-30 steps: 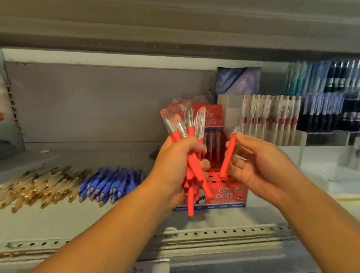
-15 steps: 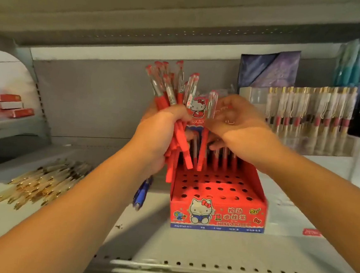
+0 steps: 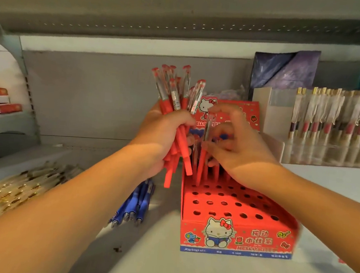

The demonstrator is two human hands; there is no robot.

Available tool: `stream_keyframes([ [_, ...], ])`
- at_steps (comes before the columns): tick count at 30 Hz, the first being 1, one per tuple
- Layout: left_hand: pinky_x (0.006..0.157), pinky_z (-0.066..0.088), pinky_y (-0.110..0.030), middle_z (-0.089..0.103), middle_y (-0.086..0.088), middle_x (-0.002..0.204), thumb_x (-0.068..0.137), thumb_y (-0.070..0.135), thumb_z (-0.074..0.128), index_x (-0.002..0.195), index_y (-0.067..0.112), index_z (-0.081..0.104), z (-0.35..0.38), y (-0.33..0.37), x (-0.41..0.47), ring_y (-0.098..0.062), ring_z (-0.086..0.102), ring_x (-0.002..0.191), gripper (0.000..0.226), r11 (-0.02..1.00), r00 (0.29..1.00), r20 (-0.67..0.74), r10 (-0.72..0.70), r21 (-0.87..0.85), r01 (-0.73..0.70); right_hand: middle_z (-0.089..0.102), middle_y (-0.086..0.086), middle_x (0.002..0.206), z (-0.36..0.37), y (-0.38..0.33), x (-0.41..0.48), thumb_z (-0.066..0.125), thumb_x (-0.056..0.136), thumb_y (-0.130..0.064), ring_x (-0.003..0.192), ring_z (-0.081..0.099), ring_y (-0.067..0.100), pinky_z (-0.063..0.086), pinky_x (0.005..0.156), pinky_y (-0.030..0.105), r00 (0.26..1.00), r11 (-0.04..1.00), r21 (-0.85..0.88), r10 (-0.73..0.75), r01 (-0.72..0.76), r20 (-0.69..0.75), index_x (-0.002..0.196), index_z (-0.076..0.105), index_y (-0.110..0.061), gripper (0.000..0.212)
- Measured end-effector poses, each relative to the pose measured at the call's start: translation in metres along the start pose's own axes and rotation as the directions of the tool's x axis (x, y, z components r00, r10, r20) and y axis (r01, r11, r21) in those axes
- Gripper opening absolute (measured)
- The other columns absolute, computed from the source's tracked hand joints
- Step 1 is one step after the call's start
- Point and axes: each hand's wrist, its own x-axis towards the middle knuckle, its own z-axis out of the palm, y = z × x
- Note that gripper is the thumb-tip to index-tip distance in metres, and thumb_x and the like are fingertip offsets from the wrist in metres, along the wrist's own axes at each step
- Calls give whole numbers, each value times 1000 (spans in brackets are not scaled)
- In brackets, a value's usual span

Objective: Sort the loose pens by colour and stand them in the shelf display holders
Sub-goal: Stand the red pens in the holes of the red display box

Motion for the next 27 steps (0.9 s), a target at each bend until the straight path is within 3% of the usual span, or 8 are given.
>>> stream_keyframes([
  [3,49,37,-27,49,-8,59,83,2,61,90,12,51,-3,0,1,-20,49,39,16,1000,1000,29,5,25,-5,63,-6,77,2,-1,1,70,86,-3,57,70,30,61,55,50,1000,999,40,0,-1,12,106,45,-60,66],
  [10,44,41,-27,52,-11,67,87,4,60,98,6,50,-10,5,3,-21,48,45,15,999,994,112,-8,-44,13,63,-3,78,1,3,2,69,87,0,60,71,27,61,54,39,1000,998,48,29,-29,1,102,46,-60,66],
  [14,42,40,-23,53,-9,63,89,3,57,94,5,50,-7,1,2,-19,46,43,9,996,991,134,-12,-83,23,69,-5,78,6,12,-4,65,89,2,66,73,26,62,61,45,981,985,46,162,-168,110,100,47,-60,65],
  [16,42,39,-23,52,-10,61,89,3,57,84,5,53,-4,-3,0,-18,46,41,6,997,991,137,-11,-75,21,69,-7,86,6,12,-9,62,92,-4,71,74,17,63,64,39,979,992,-53,125,-118,164,104,45,-67,66],
  [20,43,36,-23,51,-9,56,88,2,55,89,0,53,-3,-10,-5,-18,45,41,3,998,978,206,0,-54,12,68,-9,86,0,10,-10,63,92,-8,72,69,19,60,64,42,979,986,-155,88,-59,185,115,56,-42,42],
  [22,42,37,-23,52,-7,55,86,3,57,92,-1,53,-5,-12,-6,-18,45,41,8,998,972,237,1,-58,13,67,-11,88,2,8,-12,65,91,-11,74,66,18,59,65,36,973,981,-182,100,-62,207,119,56,-40,41],
  [25,42,38,-22,47,-8,51,71,12,61,87,-2,54,-10,-13,-8,-20,42,41,22,999,966,257,-19,-30,28,67,-11,86,5,0,-13,64,90,-9,70,63,20,52,55,25,990,992,-105,85,-74,109,112,60,-40,38],
  [27,43,38,-23,44,-13,57,67,13,61,87,1,54,-12,-14,-10,-21,42,41,24,1000,966,257,-26,1,27,67,-12,78,5,-11,-6,64,91,-9,64,60,15,48,47,26,991,990,75,125,-122,-40,103,63,-35,28],
])
